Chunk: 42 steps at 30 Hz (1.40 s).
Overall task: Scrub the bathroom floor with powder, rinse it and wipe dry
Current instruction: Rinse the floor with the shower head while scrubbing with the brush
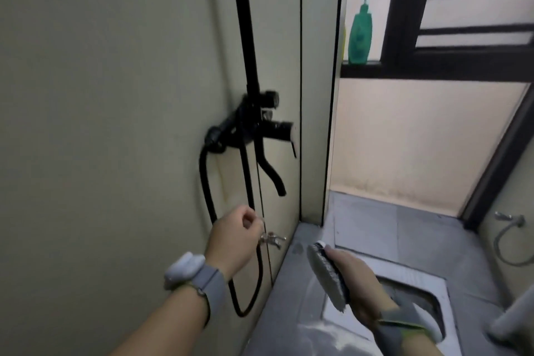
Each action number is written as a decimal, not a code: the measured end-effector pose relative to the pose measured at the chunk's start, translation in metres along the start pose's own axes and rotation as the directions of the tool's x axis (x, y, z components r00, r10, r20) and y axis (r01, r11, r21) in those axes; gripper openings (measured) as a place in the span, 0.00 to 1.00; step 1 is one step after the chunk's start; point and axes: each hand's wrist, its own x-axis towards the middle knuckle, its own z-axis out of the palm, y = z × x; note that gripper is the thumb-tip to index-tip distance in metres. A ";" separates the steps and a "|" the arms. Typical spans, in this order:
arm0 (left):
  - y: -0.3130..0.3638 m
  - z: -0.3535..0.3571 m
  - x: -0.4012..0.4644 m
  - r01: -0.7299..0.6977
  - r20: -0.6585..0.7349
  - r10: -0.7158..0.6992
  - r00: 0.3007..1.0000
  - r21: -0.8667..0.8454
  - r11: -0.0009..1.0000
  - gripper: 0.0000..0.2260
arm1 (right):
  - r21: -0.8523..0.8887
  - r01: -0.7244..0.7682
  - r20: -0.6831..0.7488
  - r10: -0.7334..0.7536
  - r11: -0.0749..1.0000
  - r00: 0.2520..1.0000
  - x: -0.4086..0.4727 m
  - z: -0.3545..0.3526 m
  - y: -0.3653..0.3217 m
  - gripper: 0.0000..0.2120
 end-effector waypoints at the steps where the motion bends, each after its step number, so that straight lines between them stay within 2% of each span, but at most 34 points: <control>1: 0.017 -0.018 0.010 -0.043 -0.034 0.045 0.998 0.044 0.998 0.07 | -0.058 0.048 0.021 -0.047 0.997 0.999 -0.005 0.004 -0.025 0.15; 4: 0.061 -0.064 0.042 -0.128 -0.123 0.141 0.982 0.106 0.986 0.06 | -0.195 0.123 0.077 -0.110 0.973 0.991 -0.011 0.015 -0.080 0.13; 6: 0.080 -0.085 0.069 -0.164 -0.158 0.194 0.968 0.184 0.969 0.07 | -0.209 0.154 0.095 -0.137 0.966 0.986 -0.011 0.023 -0.111 0.12; 8: 0.090 -0.098 0.096 -0.187 -0.145 0.240 0.960 0.307 0.933 0.08 | -0.189 0.158 0.114 -0.138 0.969 0.984 -0.008 0.030 -0.131 0.12; 11: 0.089 -0.099 0.126 -0.206 -0.040 0.261 0.964 0.506 0.838 0.07 | -0.250 0.176 0.118 -0.151 0.952 0.982 -0.002 0.032 -0.144 0.13; 14: 0.085 -0.098 0.157 -0.178 0.051 0.188 0.981 0.622 0.763 0.09 | -0.380 0.204 0.133 -0.166 0.902 0.977 0.021 0.039 -0.159 0.21; 19: 0.096 -0.093 0.189 -0.180 0.187 0.068 0.980 0.693 0.698 0.11 | -0.487 0.194 0.175 -0.122 0.851 0.977 0.049 0.048 -0.181 0.44; 21: 0.097 -0.090 0.196 -0.169 0.209 0.041 0.977 0.645 0.746 0.14 | -0.528 0.216 0.180 -0.140 0.821 0.974 0.055 0.053 -0.180 0.47; 24: 0.096 -0.091 0.198 -0.100 0.207 0.006 0.978 0.446 0.889 0.21 | -0.554 0.231 0.178 -0.158 0.800 0.971 0.057 0.060 -0.178 0.49; 29: 0.096 -0.090 0.194 -0.003 0.154 -0.012 0.988 0.098 0.995 0.21 | -0.524 0.256 0.166 -0.198 0.812 0.966 0.053 0.064 -0.181 0.51; 31: 0.097 -0.094 0.192 -0.017 0.092 0.016 0.996 0.012 1.000 0.21 | -0.525 0.267 0.163 -0.213 0.808 0.963 0.052 0.063 -0.183 0.50; 34: 0.105 -0.100 0.183 -0.069 0.017 0.068 0.998 0.073 0.995 0.20 | -0.511 0.289 0.170 -0.235 0.809 0.957 0.044 0.063 -0.187 0.48; 37: 0.112 -0.102 0.180 -0.033 -0.019 0.035 0.999 0.056 0.998 0.18 | -0.505 0.308 0.181 -0.250 0.806 0.951 0.033 0.061 -0.191 0.47; 40: 0.125 -0.105 0.186 -0.028 -0.098 0.011 0.995 -0.173 0.985 0.15 | -0.516 0.326 0.187 -0.268 0.792 0.945 0.026 0.050 -0.193 0.48; 42: 0.132 -0.106 0.186 -0.040 -0.139 -0.010 0.990 -0.353 0.935 0.13 | -0.497 0.329 0.181 -0.275 0.803 0.944 0.024 0.045 -0.195 0.47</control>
